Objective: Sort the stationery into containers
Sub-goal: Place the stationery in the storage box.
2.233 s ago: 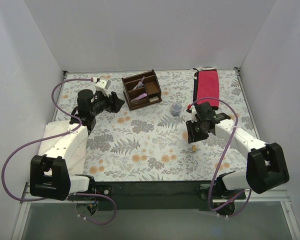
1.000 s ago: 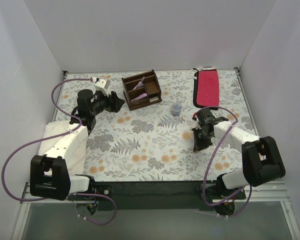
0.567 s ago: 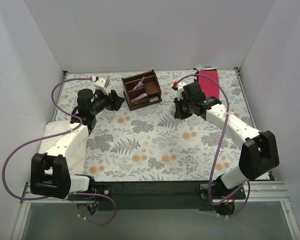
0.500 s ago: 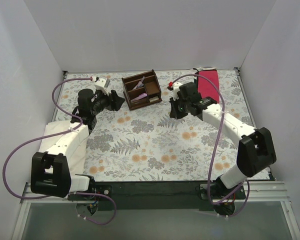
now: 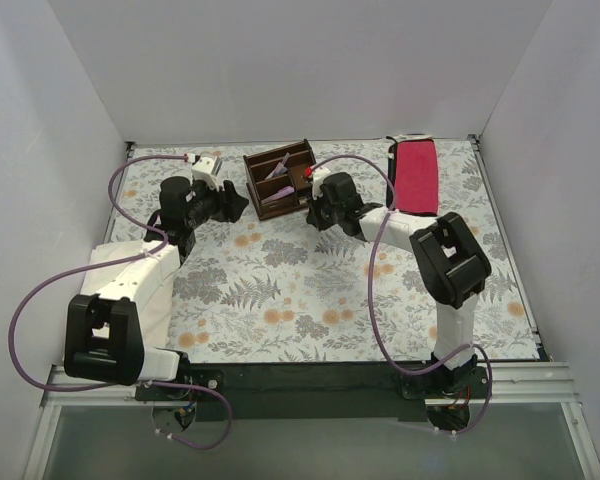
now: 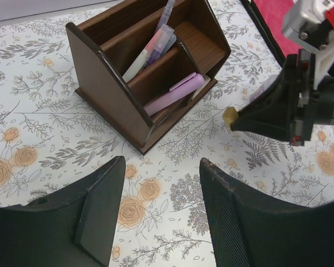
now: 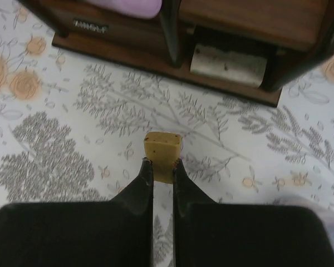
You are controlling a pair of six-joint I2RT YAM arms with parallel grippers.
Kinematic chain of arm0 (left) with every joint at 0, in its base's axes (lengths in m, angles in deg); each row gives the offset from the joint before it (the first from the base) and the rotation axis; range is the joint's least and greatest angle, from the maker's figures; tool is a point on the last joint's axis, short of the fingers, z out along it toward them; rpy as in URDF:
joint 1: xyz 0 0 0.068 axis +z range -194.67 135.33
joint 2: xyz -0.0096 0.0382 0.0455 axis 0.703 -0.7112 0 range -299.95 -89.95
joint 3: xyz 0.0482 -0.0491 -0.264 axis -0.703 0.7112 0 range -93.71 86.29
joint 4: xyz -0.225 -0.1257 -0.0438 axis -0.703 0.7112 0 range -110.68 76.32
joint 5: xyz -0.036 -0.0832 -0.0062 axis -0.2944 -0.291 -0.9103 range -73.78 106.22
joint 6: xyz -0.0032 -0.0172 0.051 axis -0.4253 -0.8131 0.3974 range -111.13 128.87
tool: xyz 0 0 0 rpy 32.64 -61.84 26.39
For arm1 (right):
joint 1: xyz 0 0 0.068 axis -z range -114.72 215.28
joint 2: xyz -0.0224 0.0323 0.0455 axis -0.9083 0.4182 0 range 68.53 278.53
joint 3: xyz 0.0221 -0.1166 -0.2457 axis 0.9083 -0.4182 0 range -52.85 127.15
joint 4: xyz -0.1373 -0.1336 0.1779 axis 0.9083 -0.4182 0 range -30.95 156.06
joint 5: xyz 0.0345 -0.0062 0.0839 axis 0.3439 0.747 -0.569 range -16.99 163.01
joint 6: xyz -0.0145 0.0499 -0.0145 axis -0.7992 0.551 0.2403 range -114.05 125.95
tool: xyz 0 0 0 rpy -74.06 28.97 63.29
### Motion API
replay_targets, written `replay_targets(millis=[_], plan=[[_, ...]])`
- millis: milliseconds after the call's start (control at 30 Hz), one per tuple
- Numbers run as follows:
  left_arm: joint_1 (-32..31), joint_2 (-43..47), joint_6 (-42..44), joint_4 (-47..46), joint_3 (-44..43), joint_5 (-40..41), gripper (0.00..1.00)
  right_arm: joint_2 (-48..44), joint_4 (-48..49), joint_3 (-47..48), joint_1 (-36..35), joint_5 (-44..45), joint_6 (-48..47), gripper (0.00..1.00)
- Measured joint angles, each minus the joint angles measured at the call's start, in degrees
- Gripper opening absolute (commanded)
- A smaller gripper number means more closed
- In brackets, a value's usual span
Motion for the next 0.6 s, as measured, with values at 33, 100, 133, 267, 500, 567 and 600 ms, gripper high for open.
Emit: replay_targets(millis=[33, 100, 133, 267, 500, 567, 600], plan=[[0.0, -0.17, 0.0, 0.02, 0.0, 0.11, 0.54, 1.84, 1.07, 1.68, 0.0, 0.55, 0.04, 0.01], [0.0, -0.44, -0.04, 0.33, 0.0, 0.17, 0.54, 4.74, 2.93, 4.57, 0.02, 2.21, -0.07, 0.01], [0.0, -0.5, -0.04, 0.46, 0.0, 0.17, 0.54, 5.62, 3.72, 5.51, 0.04, 2.89, -0.09, 0.01], [0.0, -0.94, 0.0, 0.59, 0.0, 0.22, 0.54, 8.17, 6.47, 8.68, 0.24, 5.35, -0.15, 0.01], [0.0, -2.08, 0.07, 0.76, 0.0, 0.33, 0.54, 10.78, 8.63, 11.45, 0.72, 8.37, -1.01, 0.01], [0.0, -2.23, 0.02, 0.76, 0.0, 0.28, 0.54, 11.61, 9.11, 12.02, 0.83, 9.03, -1.18, 0.01], [0.0, -2.25, -0.02, 0.76, 0.0, 0.28, 0.54, 12.0, 9.38, 12.22, 0.83, 9.25, -1.18, 0.01]])
